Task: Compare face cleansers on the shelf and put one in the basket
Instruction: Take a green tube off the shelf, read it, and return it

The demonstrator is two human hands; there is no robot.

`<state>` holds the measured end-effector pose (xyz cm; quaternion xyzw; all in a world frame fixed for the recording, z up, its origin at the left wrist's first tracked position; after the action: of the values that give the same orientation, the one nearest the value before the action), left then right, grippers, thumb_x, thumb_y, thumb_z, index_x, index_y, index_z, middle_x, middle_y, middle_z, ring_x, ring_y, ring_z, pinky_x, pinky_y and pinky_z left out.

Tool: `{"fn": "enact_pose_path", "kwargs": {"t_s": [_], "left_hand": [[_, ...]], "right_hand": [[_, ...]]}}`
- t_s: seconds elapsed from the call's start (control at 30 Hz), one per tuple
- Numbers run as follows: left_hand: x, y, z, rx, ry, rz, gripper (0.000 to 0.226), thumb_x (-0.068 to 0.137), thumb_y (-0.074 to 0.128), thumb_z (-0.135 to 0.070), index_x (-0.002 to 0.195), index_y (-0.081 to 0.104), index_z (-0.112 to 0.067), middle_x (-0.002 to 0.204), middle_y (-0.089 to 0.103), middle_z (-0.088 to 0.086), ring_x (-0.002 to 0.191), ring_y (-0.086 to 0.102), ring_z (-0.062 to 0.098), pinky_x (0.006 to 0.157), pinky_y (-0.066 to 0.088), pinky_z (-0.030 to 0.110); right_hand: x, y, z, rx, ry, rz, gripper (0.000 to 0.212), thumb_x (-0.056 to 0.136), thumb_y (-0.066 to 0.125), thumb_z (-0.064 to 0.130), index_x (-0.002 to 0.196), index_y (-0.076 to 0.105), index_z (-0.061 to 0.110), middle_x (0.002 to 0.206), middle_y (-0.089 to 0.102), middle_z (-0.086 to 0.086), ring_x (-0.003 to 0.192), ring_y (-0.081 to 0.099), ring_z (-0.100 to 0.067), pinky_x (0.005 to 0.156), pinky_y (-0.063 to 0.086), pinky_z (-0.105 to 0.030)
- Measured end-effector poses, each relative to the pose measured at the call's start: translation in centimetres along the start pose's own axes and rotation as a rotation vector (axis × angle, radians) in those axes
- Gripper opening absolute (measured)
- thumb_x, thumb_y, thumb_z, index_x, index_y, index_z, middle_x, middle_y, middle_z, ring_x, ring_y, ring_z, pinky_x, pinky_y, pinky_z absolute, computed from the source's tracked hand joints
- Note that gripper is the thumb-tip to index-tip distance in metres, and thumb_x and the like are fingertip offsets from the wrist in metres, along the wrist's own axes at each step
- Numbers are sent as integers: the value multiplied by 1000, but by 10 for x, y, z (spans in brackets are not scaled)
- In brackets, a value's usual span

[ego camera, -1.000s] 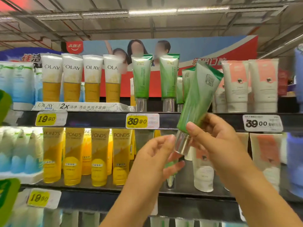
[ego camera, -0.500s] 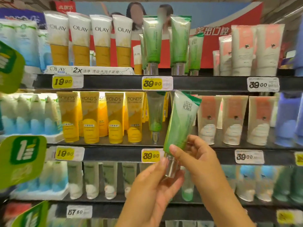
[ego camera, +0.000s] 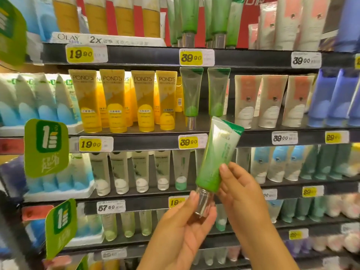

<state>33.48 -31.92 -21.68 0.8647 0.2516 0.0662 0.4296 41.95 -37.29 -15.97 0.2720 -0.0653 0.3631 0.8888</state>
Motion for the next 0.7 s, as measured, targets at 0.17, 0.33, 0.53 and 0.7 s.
{"fn": "enact_pose_path", "kwargs": {"t_s": [0.17, 0.33, 0.53, 0.7], "left_hand": [[-9, -13, 15, -15, -108, -6, 25, 63, 66, -9, 76, 71, 13, 86, 69, 29, 67, 70, 30, 52, 57, 31], [-13, -14, 25, -19, -169, 14, 26, 59, 69, -9, 75, 72, 12, 84, 68, 29, 67, 69, 31, 54, 58, 33], [-16, -15, 32, -49, -204, 9, 23, 66, 65, -12, 72, 73, 8, 90, 69, 31, 70, 70, 33, 53, 59, 35], [-13, -10, 45, -71, -258, 24, 29, 69, 63, -16, 77, 73, 10, 86, 67, 31, 64, 69, 33, 54, 59, 37]], "right_hand": [[-13, -12, -9, 10, 40, -67, 24, 77, 58, 22, 93, 66, 6, 81, 70, -8, 77, 66, -19, 64, 56, -23], [-20, -22, -14, 29, 46, -129, 29, 77, 59, 21, 101, 65, 5, 87, 73, -6, 81, 69, -16, 68, 57, -24], [-21, -30, -20, 84, 65, -146, 33, 77, 58, 21, 102, 65, 2, 90, 71, -12, 80, 68, -18, 71, 58, -27], [-26, -41, -15, 141, 1, -169, 24, 78, 57, 22, 94, 66, 6, 82, 72, -6, 74, 67, -13, 65, 56, -22]]}}
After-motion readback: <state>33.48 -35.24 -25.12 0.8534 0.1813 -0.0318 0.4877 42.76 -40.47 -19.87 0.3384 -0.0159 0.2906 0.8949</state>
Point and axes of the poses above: each hand's wrist, its own x-axis towards the middle knuckle, its own y-axis out of the palm, z = x × y, the point moved 9 cm from there along x, towards the middle knuckle
